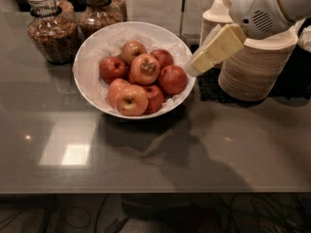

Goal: Pick apple from white bowl

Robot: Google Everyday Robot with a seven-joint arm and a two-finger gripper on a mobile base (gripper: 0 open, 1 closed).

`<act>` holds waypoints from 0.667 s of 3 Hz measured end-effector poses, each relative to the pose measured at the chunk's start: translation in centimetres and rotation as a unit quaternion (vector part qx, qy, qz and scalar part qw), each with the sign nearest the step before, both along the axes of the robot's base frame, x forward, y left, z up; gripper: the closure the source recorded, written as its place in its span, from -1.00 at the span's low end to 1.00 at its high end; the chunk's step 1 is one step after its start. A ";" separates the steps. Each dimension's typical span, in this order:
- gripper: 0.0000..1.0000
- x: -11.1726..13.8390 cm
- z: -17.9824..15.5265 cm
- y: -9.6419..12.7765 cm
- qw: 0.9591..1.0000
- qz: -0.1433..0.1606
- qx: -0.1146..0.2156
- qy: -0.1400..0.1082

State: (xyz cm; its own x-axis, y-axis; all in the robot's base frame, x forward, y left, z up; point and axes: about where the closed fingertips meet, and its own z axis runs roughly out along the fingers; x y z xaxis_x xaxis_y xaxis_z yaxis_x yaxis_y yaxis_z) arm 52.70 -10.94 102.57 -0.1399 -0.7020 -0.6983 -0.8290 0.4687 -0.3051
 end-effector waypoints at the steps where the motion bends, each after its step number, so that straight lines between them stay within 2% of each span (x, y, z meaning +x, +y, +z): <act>1: -1.00 0.5 0.7 0.2 1.000 -0.005 0.007 -0.014; 2: -1.00 0.5 0.6 0.2 1.000 -0.005 0.007 -0.013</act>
Offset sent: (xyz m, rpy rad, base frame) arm 0.0092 -0.0006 0.0045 0.0279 -0.0297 -0.0340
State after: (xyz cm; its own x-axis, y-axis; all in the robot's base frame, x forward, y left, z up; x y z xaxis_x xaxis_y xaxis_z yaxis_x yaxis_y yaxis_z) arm 53.17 -10.73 103.19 -0.1286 -0.6912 -0.7111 -0.8166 0.4807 -0.3196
